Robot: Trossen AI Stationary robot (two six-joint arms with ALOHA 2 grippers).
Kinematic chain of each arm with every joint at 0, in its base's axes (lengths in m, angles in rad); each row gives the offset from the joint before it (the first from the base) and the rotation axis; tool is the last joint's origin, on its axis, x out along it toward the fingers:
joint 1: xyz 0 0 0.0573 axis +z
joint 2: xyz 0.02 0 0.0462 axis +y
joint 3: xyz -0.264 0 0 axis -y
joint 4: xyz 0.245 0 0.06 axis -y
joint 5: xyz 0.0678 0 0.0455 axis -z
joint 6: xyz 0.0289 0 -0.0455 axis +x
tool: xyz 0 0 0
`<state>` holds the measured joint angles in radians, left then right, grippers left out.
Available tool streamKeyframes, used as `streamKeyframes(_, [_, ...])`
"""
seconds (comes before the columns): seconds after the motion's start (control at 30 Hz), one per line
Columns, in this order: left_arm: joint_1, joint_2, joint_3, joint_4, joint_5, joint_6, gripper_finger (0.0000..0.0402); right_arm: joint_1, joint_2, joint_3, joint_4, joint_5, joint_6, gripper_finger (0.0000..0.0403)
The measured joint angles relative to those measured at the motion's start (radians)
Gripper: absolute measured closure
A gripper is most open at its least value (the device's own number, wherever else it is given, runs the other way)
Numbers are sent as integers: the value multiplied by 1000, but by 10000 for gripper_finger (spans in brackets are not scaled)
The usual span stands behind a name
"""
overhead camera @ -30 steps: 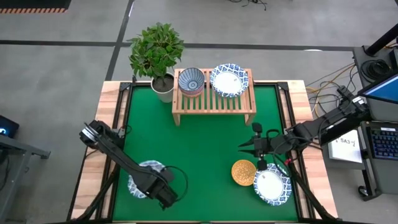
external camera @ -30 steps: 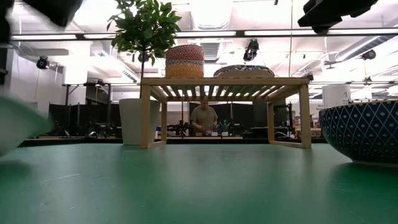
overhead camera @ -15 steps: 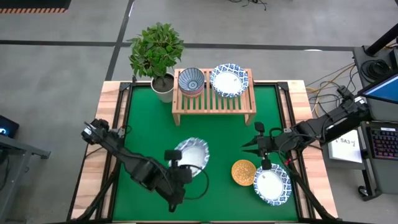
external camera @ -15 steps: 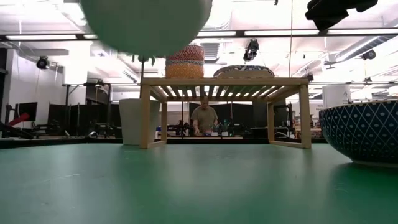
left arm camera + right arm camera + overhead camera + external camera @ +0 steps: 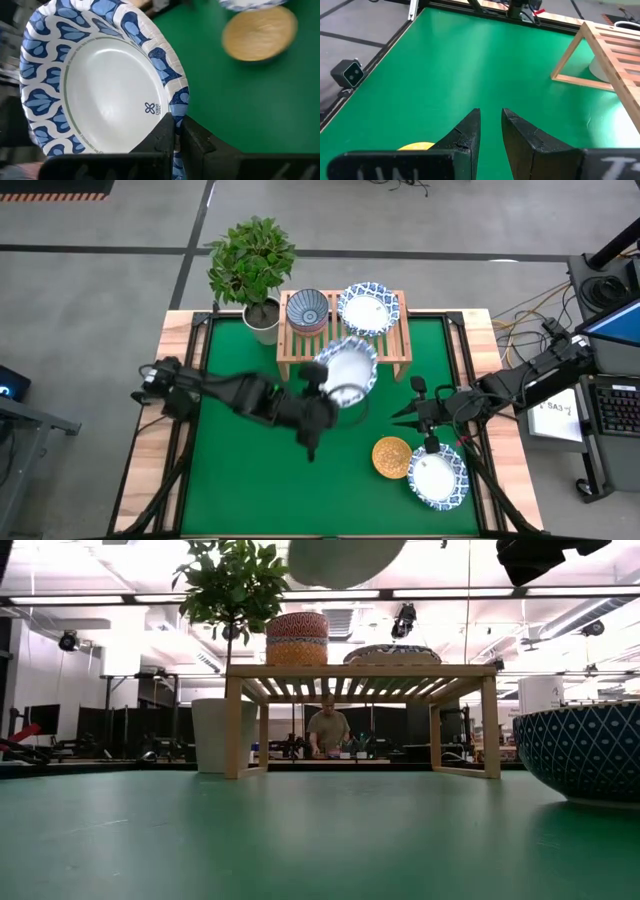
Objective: Place and stack bowls onto a shelf
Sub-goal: Stack the blue patterned bowl on top of the blue patterned bowl on the shelf
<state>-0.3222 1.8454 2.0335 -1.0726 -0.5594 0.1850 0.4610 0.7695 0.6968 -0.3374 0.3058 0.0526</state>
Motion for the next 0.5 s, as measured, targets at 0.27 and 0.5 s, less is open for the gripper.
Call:
streamKeyframes(0.27, [152,0,-12,282,1,277,401,0,-3,0,-7,0,-12,335])
streamKeyframes(0.5, [255,0,-17,380,67,357,401,0,-12,0,-30,-27,0,335])
